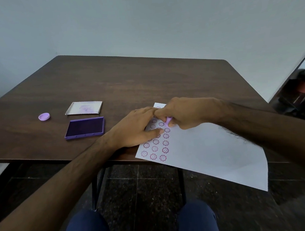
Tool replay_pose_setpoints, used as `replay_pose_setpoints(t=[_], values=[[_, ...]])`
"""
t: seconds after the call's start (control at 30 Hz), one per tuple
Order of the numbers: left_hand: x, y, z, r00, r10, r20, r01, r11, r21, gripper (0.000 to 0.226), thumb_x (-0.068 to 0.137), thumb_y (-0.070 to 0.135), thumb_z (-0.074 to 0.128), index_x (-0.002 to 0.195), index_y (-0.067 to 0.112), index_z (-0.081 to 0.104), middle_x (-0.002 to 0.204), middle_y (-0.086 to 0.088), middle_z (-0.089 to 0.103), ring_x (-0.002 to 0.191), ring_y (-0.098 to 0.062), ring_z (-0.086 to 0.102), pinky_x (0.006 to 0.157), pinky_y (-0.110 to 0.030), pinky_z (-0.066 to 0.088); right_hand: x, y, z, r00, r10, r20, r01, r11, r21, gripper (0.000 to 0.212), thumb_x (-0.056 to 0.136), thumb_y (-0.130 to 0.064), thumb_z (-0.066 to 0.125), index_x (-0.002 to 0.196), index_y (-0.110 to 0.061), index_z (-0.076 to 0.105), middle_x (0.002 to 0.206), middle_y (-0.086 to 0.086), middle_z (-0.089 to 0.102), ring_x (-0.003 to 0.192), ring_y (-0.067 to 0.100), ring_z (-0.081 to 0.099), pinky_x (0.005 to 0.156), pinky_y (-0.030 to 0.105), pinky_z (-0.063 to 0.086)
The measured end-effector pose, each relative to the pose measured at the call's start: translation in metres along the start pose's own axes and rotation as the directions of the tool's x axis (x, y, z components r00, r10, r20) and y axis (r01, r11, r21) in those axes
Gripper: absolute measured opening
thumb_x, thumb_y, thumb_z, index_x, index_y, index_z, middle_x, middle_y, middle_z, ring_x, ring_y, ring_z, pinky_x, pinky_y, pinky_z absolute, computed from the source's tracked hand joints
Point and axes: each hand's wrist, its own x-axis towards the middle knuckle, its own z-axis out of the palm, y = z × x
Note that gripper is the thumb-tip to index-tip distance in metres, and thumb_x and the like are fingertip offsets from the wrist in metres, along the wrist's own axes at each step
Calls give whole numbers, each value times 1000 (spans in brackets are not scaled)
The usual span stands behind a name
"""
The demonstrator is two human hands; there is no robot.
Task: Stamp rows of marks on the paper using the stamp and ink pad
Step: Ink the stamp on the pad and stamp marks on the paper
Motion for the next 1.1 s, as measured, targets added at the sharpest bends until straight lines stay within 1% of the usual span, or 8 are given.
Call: replay_pose_setpoints(t=[0.07,0.23,0.33,0.43,0.57,0.83,0.97,1.1], values=[[0,0,0,1000,-3,0,3,1000,0,59,92,50,61,142,22,47,143,4,55,126,-10,52,107,-22,29,0,-1,-1,1000,2,7,-2,1000,5,18,88,-5,60,85,-15,46,92,10,69,78,25,57,59,26,39],[0,1,-1,1000,-7,5,7,1000,-6,58,92,49,61,142,21,48,140,3,57,123,-10,55,106,-24,33,1,-1,0,999,-6,36,6,1000,11,9,89,-1,60,92,-7,55,100,11,72,89,28,62,73,36,48],[0,1,-1,1000,-14,7,14,1000,-8,60,92,50,61,143,22,47,142,3,56,124,-10,54,108,-27,35,2,-2,-1,998,-4,60,3,1000,25,13,90,-3,59,91,-13,51,102,12,71,90,30,63,76,39,52],[1,1,-1,1000,-12,5,12,1000,-8,58,92,49,62,142,22,48,141,4,57,123,-9,55,106,-25,36,2,-2,-2,997,-13,82,10,999,33,27,89,-2,61,85,-24,46,103,8,70,91,29,63,78,40,53],[0,1,0,1000,-3,-5,3,1000,-21,56,92,47,63,140,21,50,138,3,59,120,-9,57,106,-29,40,3,3,2,998,-14,58,12,999,37,13,89,-1,61,91,-10,53,101,11,70,90,29,62,78,41,51],[0,0,-1,1000,-8,-6,8,1000,-14,59,91,49,63,142,22,48,141,3,57,123,-9,55,109,-32,40,3,1,1,997,-32,76,33,999,-20,34,85,1,61,89,-26,41,96,-3,64,87,22,58,75,39,51],[1,-2,1,1000,-16,-14,15,1000,-27,59,90,49,63,140,22,49,139,3,58,121,-10,56,105,-29,40,6,1,-1,990,-7,144,10,1000,-18,23,87,-1,62,103,-15,52,111,8,68,96,29,61,85,47,54],[3,-3,1,1000,-19,-6,19,998,-57,59,89,50,64,140,23,50,139,4,58,120,-9,56,105,-31,42,6,2,-1,988,-10,153,11,1000,-7,21,88,-3,62,100,-16,51,112,11,68,98,29,62,86,46,54]])
